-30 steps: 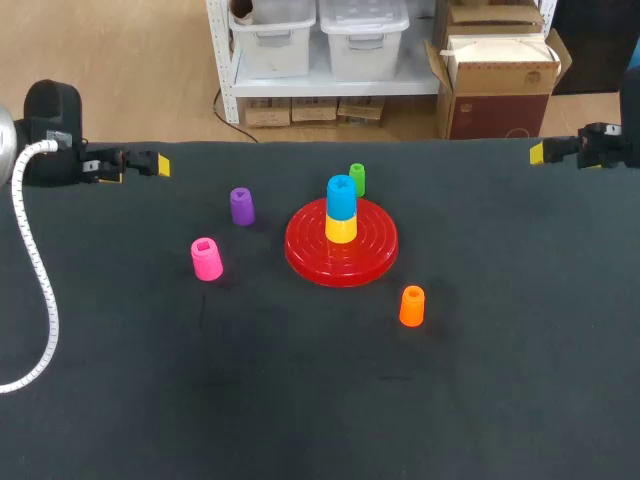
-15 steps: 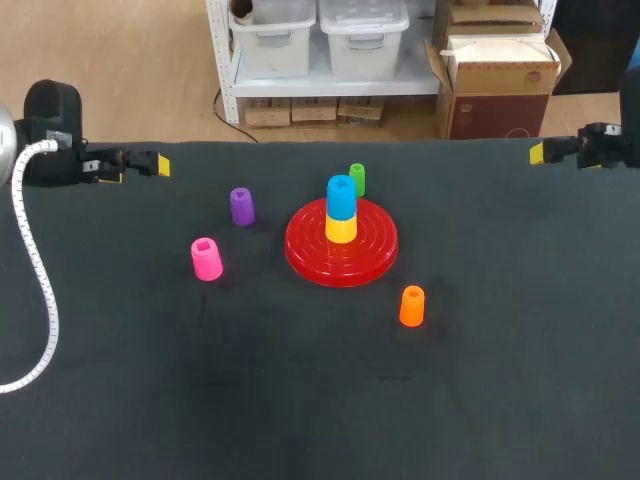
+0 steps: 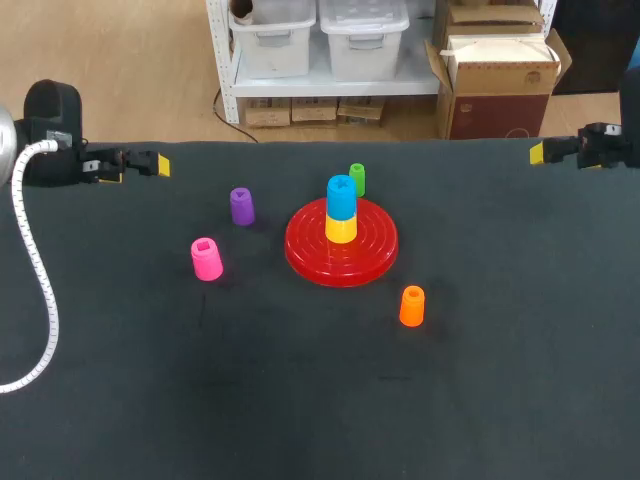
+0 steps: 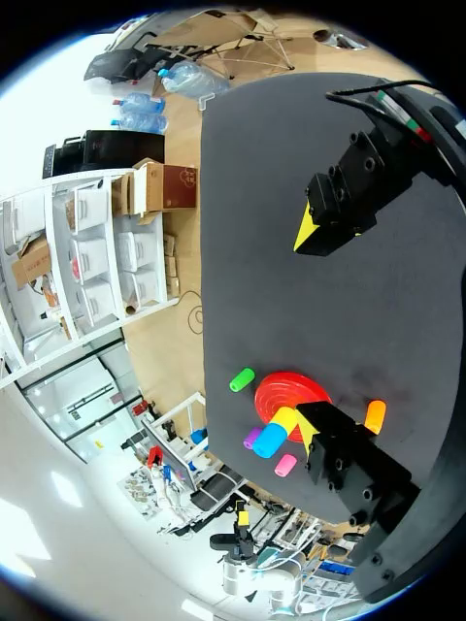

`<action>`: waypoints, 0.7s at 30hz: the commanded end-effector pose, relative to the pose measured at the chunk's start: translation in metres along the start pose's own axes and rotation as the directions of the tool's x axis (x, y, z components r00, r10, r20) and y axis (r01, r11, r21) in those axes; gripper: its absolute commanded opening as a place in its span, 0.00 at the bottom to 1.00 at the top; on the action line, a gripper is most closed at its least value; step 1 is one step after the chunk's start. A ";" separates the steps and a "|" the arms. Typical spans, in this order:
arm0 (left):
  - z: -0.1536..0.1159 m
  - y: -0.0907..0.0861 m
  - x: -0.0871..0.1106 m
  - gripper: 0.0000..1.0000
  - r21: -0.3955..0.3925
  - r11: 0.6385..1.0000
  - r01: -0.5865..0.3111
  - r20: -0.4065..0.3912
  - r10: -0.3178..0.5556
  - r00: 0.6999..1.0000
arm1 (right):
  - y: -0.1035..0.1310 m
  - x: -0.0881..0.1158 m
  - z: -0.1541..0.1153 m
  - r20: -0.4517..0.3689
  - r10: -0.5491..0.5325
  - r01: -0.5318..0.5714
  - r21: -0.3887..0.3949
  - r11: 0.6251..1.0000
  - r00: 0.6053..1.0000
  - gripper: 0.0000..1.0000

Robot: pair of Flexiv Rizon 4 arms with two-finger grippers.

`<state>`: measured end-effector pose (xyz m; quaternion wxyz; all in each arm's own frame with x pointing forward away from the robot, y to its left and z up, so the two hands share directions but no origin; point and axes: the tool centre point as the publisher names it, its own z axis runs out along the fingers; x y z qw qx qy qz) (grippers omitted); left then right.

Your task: Pick up and stack the cylinders on the red base in this order: pink,purple,orange,green

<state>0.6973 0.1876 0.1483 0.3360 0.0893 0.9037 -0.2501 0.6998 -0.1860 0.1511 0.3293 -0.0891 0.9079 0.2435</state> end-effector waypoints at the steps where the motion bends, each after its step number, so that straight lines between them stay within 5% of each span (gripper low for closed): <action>1: 0.001 -0.002 -0.002 1.00 -0.012 1.000 0.001 -0.011 -0.001 1.000 | 0.000 0.000 0.000 0.001 0.000 0.000 0.001 1.000 1.000 1.00; 11: 0.001 -0.002 -0.002 1.00 -0.012 1.000 0.001 -0.011 -0.001 1.000 | 0.000 0.000 0.000 0.001 0.000 0.000 0.001 1.000 1.000 1.00; 13: 0.002 -0.016 -0.005 1.00 0.052 0.990 -0.130 0.037 0.128 0.991 | 0.000 0.000 0.000 0.001 0.000 0.000 0.001 1.000 1.000 1.00; 16: -0.005 -0.030 -0.006 1.00 0.109 0.935 -0.337 0.066 0.331 0.941 | 0.000 0.000 0.000 0.001 0.000 0.000 0.001 1.000 1.000 1.00; 21: -0.032 -0.049 0.010 1.00 0.249 0.774 -0.582 0.104 0.576 0.811 | 0.000 0.000 0.000 0.001 0.000 0.000 0.001 1.000 1.000 1.00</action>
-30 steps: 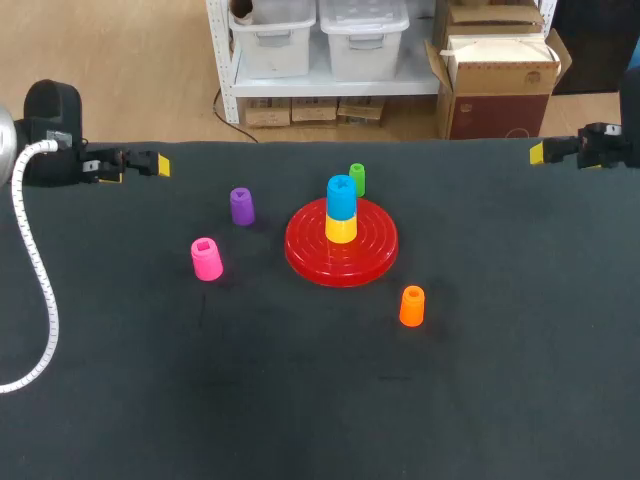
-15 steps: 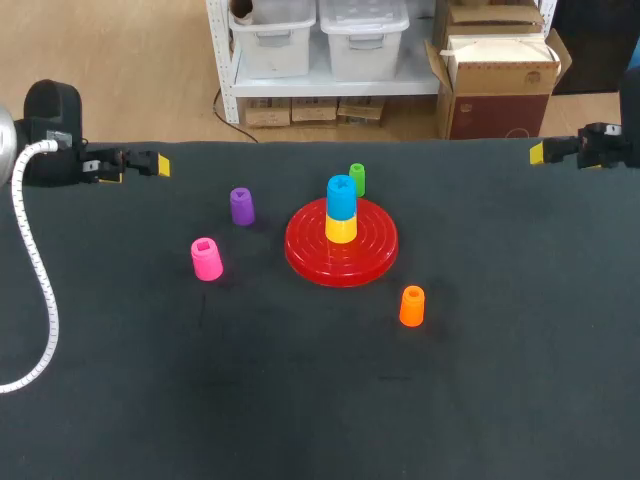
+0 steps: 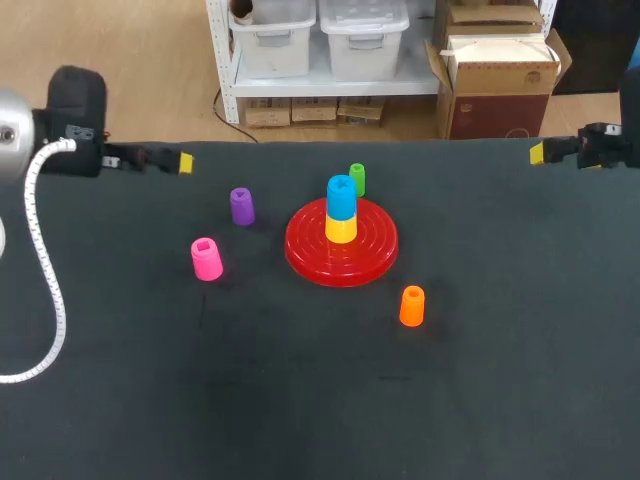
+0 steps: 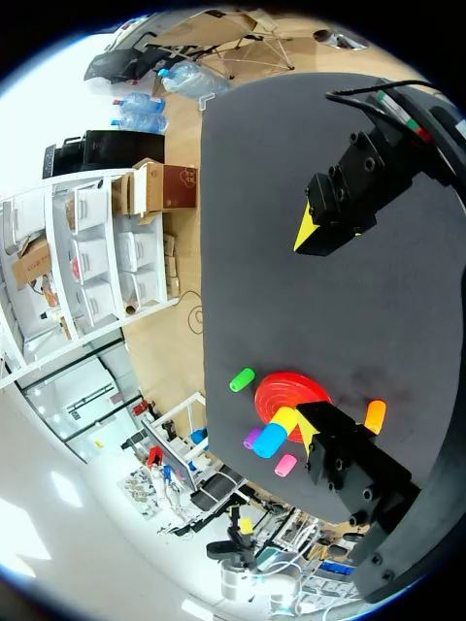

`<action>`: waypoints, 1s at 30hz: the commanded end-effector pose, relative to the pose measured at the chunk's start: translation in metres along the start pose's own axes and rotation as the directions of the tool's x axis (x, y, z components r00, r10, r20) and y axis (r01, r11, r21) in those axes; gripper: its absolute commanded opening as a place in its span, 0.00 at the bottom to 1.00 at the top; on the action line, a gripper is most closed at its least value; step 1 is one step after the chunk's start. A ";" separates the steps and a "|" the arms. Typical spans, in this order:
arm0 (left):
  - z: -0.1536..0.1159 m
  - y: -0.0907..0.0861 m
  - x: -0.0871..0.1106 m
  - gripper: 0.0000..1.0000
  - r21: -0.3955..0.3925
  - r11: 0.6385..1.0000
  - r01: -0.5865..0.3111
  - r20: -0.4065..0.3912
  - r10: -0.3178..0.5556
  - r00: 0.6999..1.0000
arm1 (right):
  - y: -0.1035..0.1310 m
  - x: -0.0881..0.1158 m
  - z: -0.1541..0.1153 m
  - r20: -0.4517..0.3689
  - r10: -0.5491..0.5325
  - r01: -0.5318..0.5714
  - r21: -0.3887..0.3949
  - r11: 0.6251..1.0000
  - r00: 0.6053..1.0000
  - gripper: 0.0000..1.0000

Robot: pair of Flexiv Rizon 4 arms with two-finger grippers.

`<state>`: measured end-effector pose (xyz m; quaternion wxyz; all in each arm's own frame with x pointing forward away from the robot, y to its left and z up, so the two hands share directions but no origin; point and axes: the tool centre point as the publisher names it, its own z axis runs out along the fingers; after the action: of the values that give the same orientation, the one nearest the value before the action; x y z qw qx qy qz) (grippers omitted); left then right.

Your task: Pick up and stack the cylinders on the red base in this order: pink,purple,orange,green

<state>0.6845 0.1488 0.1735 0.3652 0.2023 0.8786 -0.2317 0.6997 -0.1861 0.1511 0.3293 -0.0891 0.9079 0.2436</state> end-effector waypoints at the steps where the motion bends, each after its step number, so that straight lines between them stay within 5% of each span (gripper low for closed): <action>1: -0.033 -0.010 0.018 1.00 0.236 0.881 -0.410 0.076 0.404 0.912 | 0.000 0.000 0.000 0.001 0.000 0.000 0.002 1.000 1.000 1.00; 7: -0.045 -0.009 0.035 1.00 0.304 0.801 -0.515 0.043 0.529 0.848 | 0.000 0.000 0.000 0.001 0.000 0.000 0.002 1.000 1.000 1.00; 17: -0.040 0.029 0.049 1.00 0.225 0.836 -0.501 -0.040 0.522 0.852 | 0.000 0.000 0.000 0.001 0.000 0.000 0.002 1.000 1.000 1.00; 30: -0.035 0.038 0.063 1.00 0.220 0.847 -0.484 -0.085 0.511 0.855 | 0.000 0.000 0.000 0.001 0.000 0.000 0.002 1.000 1.000 1.00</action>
<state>0.6408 0.2123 0.1415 0.3332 0.4720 0.7918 -0.1983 0.6997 -0.1861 0.1511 0.3293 -0.0891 0.9079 0.2436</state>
